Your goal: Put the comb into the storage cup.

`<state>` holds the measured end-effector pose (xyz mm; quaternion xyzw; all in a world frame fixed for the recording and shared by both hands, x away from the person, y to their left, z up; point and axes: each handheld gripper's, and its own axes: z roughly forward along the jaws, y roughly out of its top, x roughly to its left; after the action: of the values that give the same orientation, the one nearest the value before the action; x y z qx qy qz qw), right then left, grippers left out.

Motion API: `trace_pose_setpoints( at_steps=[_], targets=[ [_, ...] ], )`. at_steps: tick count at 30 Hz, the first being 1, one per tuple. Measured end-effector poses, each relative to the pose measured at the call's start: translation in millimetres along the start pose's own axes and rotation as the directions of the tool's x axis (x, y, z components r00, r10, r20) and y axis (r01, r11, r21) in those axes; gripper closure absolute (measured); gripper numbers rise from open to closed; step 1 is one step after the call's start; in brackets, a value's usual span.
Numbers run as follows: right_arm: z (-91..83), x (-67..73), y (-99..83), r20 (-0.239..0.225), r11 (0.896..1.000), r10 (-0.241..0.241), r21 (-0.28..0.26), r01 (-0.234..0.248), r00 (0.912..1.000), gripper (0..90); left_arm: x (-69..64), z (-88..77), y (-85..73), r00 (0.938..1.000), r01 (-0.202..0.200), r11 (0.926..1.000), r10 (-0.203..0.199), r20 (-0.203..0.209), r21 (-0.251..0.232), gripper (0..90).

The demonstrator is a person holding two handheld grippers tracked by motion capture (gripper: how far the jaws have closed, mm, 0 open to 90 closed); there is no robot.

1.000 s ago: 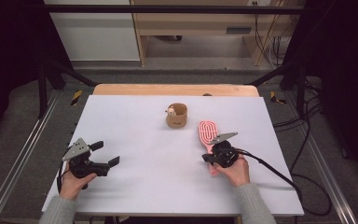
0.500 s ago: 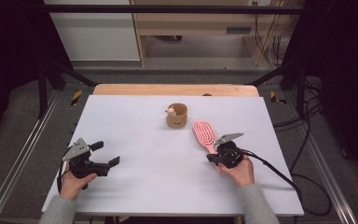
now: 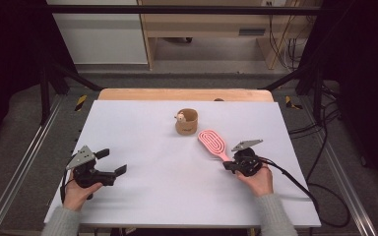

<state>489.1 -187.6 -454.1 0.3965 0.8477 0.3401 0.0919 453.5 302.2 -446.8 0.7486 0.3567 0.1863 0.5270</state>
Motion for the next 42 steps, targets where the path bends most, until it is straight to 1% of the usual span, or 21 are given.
trace_pose_setpoints(
  at_steps=[3, 7, 13, 18, 22, 25, 26, 27, 28, 29, 31, 33, 34, 36, 37, 38, 39, 41, 42],
  targets=[
    [-0.2, -1.5, -0.8, 0.002, 1.0, 0.009, 0.001, -0.009, 1.0, 88.9, 0.1, 0.0, 0.0, 1.0, 0.0, 1.0, 0.0, 0.0, 0.001, 2.2],
    [-0.6, -3.7, -2.0, 0.011, 1.0, 0.009, 0.006, -0.009, 0.9999, 88.5, -0.1, 0.1, 0.0, 1.0, 0.0, 1.0, 0.0, 0.0, 0.001, 2.2],
    [-1.4, -4.2, -1.9, 0.013, 1.0, 0.003, -0.004, -0.003, 0.9999, 87.3, -0.2, 0.3, -0.1, 1.0, 0.0, 1.0, 0.0, 0.001, 0.002, 2.2],
    [-5.7, -3.6, -0.8, -0.001, 0.999, -0.011, -0.044, 0.011, 0.9999, 79.3, -0.2, 0.3, -0.1, 1.0, -0.001, 1.0, 0.001, 0.0, 0.002, 2.2],
    [-10.4, -4.1, 0.2, -0.014, 0.996, -0.029, -0.081, 0.028, 0.9995, 70.7, -0.3, 0.6, -0.1, 1.0, -0.001, 1.0, 0.001, -0.001, 0.002, 2.2],
    [-13.6, -3.8, 1.0, -0.023, 0.994, -0.03, -0.109, 0.028, 0.9993, 64.9, -0.3, 0.6, -0.1, 1.0, -0.001, 1.0, 0.001, 0.0, 0.003, 2.2],
    [-13.6, -3.8, 1.0, -0.023, 0.994, -0.03, -0.109, 0.028, 0.9993, 64.9, -0.3, 0.6, -0.1, 1.0, -0.001, 1.0, 0.001, 0.0, 0.003, 2.2],
    [-14.9, -4.2, 1.3, -0.019, 0.991, -0.046, -0.13, 0.043, 0.9988, 60.1, -0.3, 0.6, -0.1, 1.0, -0.001, 1.0, 0.001, 0.0, 0.003, 2.2],
    [-15.5, -4.0, 1.4, -0.015, 0.989, -0.052, -0.137, 0.049, 0.9985, 58.8, -0.3, 0.6, -0.1, 1.0, -0.001, 1.0, 0.001, 0.0, 0.003, 2.2],
    [-16.1, -4.0, 1.7, -0.021, 0.991, -0.04, -0.129, 0.037, 0.999, 57.5, -0.3, 0.7, -0.2, 1.0, -0.001, 1.0, 0.001, 0.0, 0.003, 2.2],
    [-16.1, -4.5, 2.1, -0.024, 0.992, -0.042, -0.121, 0.039, 0.9988, 53.8, -0.3, 0.8, -0.2, 1.0, -0.002, 1.0, 0.002, 0.0, 0.004, 2.2],
    [-15.8, -4.6, 2.2, -0.022, 0.992, -0.045, -0.121, 0.042, 0.9987, 52.3, -0.4, 0.9, -0.3, 1.0, -0.001, 1.0, 0.001, 0.0, 0.004, 2.2],
    [-14.9, -5.2, 2.4, -0.025, 0.992, -0.042, -0.121, 0.039, 0.9988, 49.4, -0.4, 0.9, -0.3, 1.0, -0.002, 1.0, 0.002, -0.001, 0.004, 2.2],
    [-14.7, -5.2, 2.4, -0.021, 0.992, -0.046, -0.12, 0.043, 0.9987, 48.0, -0.4, 0.9, -0.2, 1.0, -0.001, 1.0, 0.001, 0.0, 0.003, 2.2],
    [-14.3, -5.2, 2.4, -0.019, 0.991, -0.048, -0.125, 0.045, 0.9987, 47.2, -0.4, 0.8, -0.2, 1.0, -0.001, 1.0, 0.001, 0.0, 0.003, 2.2],
    [-14.1, -5.5, 2.7, -0.023, 0.991, -0.041, -0.129, 0.037, 0.9989, 45.0, -0.4, 0.9, -0.3, 1.0, -0.001, 1.0, 0.001, -0.001, 0.004, 2.2],
    [-14.1, -5.5, 2.7, -0.023, 0.991, -0.041, -0.129, 0.037, 0.9989, 45.0, -0.4, 0.9, -0.3, 1.0, -0.001, 1.0, 0.001, -0.001, 0.004, 2.2],
    [-14.1, -6.1, 2.9, -0.036, 0.991, -0.033, -0.128, 0.028, 0.9988, 42.1, -0.4, 1.0, -0.3, 1.0, -0.001, 1.0, 0.001, 0.0, 0.004, 2.2],
    [-14.3, -5.6, 2.7, -0.033, 0.99, -0.035, -0.136, 0.03, 0.9988, 41.4, -0.4, 1.0, -0.2, 1.0, -0.002, 1.0, 0.002, 0.0, 0.004, 2.2]
  ],
)
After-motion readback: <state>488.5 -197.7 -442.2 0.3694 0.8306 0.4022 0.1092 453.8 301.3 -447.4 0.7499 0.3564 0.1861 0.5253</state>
